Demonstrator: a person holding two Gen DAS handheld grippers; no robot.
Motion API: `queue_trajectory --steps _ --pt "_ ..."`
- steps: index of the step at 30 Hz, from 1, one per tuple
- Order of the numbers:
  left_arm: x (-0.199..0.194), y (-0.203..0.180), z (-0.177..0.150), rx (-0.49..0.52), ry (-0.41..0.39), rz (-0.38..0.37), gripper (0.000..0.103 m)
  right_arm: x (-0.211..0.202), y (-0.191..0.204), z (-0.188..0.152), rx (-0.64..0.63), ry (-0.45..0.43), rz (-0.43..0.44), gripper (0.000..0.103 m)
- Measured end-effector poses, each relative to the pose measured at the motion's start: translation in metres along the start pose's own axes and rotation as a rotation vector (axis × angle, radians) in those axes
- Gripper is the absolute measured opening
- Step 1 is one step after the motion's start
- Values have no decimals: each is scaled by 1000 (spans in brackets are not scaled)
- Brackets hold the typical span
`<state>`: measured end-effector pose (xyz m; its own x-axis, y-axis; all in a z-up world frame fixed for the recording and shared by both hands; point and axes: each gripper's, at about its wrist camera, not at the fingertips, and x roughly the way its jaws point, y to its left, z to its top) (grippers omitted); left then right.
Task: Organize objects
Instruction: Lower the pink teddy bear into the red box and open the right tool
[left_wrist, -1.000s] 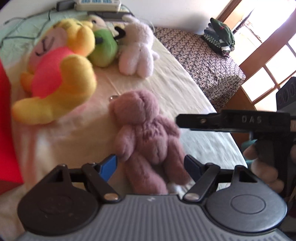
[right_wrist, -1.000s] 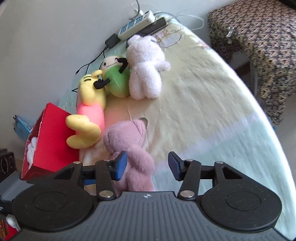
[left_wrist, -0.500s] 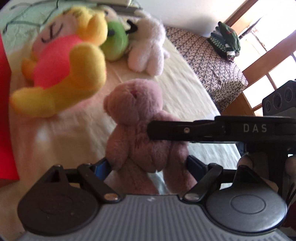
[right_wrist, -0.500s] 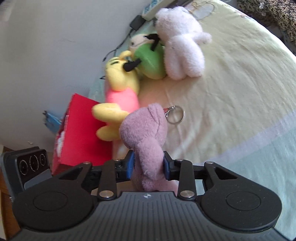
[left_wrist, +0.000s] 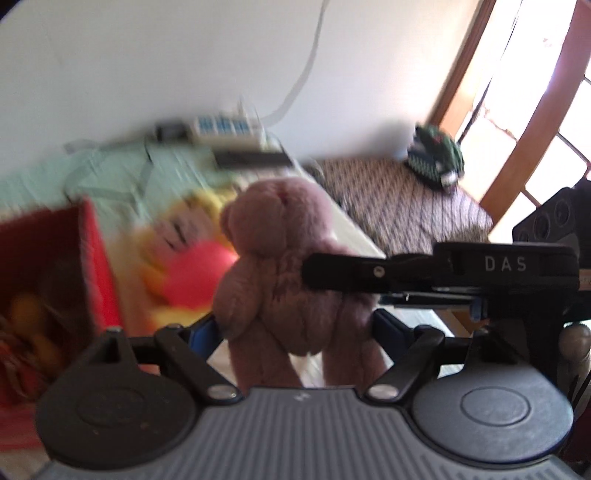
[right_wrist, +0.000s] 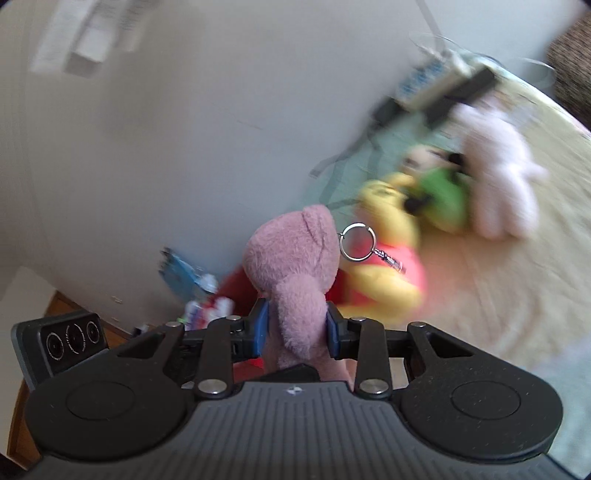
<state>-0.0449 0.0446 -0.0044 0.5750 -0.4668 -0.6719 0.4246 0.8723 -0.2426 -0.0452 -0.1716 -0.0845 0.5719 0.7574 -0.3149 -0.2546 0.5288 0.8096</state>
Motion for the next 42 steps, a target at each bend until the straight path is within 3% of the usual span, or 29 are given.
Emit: queue_trajectory --steps 5,10,20,24,33,36,42 --pt "-49 44 8 -4 -96 43 85 37 51 -1 -40 -7 69 34" --pt "-85 105 2 -58 -130 102 85 97 94 -7 -98 42 90 34" --pt "-90 223 -27 -203 -54 210 85 220 127 -33 -102 174 20 34" --pt "-84 258 -41 -281 -19 199 85 247 129 -48 -92 207 -48 33" --pt "-74 278 -56 -256 17 248 84 286 133 -60 -58 268 -177 36" --pt "-71 273 -57 -222 28 263 85 284 131 -56 -68 291 -206 42" --pt "-72 256 -57 -158 50 325 84 263 130 -50 -146 269 -250 41"
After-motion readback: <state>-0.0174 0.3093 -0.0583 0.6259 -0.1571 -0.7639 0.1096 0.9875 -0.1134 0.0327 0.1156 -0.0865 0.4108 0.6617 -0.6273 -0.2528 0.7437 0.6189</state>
